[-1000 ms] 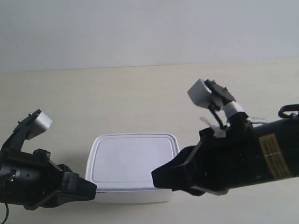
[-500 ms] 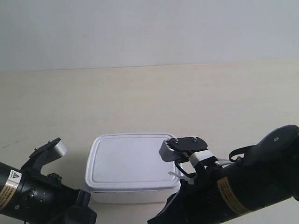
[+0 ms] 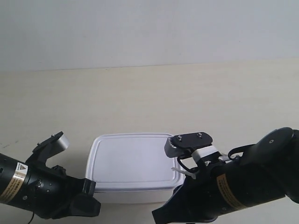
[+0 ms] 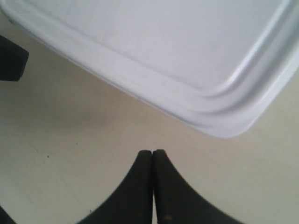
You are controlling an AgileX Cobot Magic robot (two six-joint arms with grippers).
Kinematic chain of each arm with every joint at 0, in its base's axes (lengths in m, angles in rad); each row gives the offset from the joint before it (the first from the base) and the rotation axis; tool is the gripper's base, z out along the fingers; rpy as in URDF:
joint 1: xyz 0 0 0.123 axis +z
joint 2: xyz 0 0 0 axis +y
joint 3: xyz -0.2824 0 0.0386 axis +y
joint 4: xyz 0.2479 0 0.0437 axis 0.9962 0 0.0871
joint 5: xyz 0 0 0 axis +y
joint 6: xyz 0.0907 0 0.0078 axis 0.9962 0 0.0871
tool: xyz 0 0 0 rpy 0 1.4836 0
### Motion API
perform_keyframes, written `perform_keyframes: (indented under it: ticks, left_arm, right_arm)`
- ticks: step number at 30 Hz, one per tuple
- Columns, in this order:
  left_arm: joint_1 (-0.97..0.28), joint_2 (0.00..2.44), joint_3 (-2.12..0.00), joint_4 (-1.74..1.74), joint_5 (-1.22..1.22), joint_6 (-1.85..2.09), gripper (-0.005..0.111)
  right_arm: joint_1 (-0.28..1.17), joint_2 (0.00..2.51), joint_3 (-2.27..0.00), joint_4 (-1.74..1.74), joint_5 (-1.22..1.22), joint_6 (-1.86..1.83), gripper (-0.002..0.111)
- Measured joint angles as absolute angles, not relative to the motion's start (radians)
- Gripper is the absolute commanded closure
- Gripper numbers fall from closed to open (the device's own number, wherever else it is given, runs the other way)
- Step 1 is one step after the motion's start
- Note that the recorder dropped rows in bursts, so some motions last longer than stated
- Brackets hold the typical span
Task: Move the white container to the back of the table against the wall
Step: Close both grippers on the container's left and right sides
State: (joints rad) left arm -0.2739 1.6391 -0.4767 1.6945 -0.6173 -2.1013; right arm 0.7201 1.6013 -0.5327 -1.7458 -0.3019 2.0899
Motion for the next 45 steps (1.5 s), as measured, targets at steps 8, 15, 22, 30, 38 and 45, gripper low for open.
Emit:
perform_keyframes:
  ticks: [8, 15, 22, 30, 38, 45]
  left_arm:
    - [-0.274, 1.672, -0.495, 1.689, -0.606, -2.101, 0.107]
    - [-0.274, 1.730, -0.538, 1.689, -0.606, -2.084, 0.107]
    - [-0.274, 1.734, -0.585, 1.687, -0.606, -2.073, 0.107]
    - [-0.274, 1.734, -0.636, 1.683, -0.556, -2.071, 0.107]
    - [-0.274, 1.752, -0.700, 1.677, -0.486, -2.069, 0.107]
    - [-0.274, 1.828, -0.772, 1.675, -0.483, -2.049, 0.107]
  right_arm:
    - [0.720, 1.601, -0.533, -1.746, -0.238, 2.090, 0.108]
    - [0.720, 1.601, -0.540, -1.746, -0.206, 2.083, 0.108]
    - [0.720, 1.625, -0.561, -1.746, -0.194, 2.079, 0.108]
    - [0.720, 1.713, -0.629, -1.744, -0.132, 2.072, 0.108]
    - [0.720, 1.769, -0.701, -1.744, -0.106, 2.069, 0.108]
    - [0.720, 1.774, -0.711, -1.744, 0.016, 2.033, 0.108]
